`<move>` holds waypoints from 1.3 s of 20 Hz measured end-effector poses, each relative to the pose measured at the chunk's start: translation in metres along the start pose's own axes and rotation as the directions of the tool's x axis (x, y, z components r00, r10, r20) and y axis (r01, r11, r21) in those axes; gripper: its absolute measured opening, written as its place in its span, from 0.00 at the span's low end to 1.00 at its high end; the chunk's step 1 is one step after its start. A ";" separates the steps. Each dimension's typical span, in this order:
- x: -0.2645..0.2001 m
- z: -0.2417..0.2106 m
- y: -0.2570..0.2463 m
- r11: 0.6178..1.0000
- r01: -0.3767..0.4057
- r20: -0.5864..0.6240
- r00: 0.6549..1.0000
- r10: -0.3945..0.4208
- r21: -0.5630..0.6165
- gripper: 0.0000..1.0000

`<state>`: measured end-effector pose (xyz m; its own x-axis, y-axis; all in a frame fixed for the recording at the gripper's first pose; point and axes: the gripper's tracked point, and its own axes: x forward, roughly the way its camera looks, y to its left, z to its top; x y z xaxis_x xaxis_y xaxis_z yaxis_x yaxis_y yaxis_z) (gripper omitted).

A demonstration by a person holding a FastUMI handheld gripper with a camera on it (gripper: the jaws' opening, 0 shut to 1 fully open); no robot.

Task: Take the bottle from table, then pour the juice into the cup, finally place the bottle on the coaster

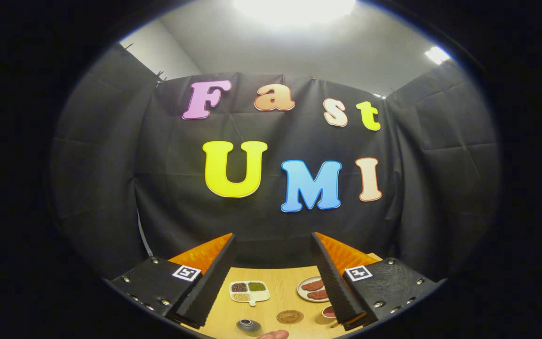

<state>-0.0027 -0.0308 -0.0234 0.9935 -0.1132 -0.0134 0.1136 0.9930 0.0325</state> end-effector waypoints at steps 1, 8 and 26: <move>0.001 -0.004 -0.007 0.999 0.039 0.002 0.999 -0.039 -0.006 0.96; 0.010 -0.071 0.016 1.000 0.008 -0.021 1.000 -0.007 0.016 0.96; 0.023 -0.322 0.087 0.991 -0.131 -0.113 0.985 0.128 -0.014 0.96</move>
<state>0.0273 0.0642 -0.3430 0.9923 0.0197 -0.1222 -0.0174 0.9997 0.0199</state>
